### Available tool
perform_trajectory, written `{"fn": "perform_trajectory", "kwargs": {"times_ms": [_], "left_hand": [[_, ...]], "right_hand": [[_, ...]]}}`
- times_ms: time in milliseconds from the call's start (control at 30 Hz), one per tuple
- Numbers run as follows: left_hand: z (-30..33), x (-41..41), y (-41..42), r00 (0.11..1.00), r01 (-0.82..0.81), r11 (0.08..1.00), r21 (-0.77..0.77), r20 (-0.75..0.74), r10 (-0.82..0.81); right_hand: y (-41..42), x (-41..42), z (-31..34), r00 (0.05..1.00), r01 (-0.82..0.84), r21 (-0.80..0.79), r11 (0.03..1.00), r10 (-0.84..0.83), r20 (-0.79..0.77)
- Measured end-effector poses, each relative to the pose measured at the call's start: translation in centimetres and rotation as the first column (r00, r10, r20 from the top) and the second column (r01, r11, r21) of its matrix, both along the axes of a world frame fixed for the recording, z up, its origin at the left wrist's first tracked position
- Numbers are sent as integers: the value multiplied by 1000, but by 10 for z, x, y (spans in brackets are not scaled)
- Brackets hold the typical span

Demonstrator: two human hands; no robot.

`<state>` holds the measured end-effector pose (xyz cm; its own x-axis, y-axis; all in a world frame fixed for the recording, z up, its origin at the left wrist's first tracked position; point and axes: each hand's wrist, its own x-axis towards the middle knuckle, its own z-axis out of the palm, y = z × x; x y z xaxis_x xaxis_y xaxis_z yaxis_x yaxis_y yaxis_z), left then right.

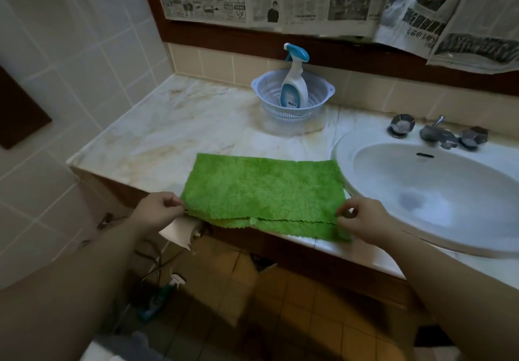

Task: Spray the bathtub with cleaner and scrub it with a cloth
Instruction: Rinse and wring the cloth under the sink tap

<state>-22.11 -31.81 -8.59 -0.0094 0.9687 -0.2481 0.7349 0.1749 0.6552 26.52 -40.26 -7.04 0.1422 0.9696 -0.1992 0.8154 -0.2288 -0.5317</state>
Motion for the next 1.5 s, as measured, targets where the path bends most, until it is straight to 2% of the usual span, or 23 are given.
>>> {"fn": "perform_trajectory", "kwargs": {"times_ms": [100,233,400,567,700,867,967,1133,1267,1500], "left_hand": [[-2,10,10,994,-102,993,66,-31,105],[-13,18,22,964,-258,966,36,-53,259],[-33,22,19,909,-381,921,-77,154,388],[-44,9,17,882,-297,933,-202,316,349],[-44,-4,15,883,-209,940,-270,362,300],[-36,-12,19,868,-172,940,-294,406,286],[-23,-21,23,876,-126,940,-316,410,255],[16,-7,29,860,-67,965,-254,476,185],[51,39,32,875,40,974,-222,478,73],[88,167,18,881,255,954,-160,446,-161]], "right_hand": [[20,-16,1,992,-69,114,991,57,108],[60,-64,-3,942,-268,131,954,231,244],[125,-151,-10,860,-481,70,874,455,232],[192,-227,-13,818,-564,87,821,541,194],[231,-270,-16,791,-606,28,795,598,130],[258,-298,-21,843,-536,5,844,535,58],[268,-298,-13,839,-542,-35,839,543,34],[270,-264,15,845,-533,19,846,533,-44],[260,-214,39,864,-489,65,870,493,-102],[223,-91,55,910,-399,79,914,405,-84]]}}
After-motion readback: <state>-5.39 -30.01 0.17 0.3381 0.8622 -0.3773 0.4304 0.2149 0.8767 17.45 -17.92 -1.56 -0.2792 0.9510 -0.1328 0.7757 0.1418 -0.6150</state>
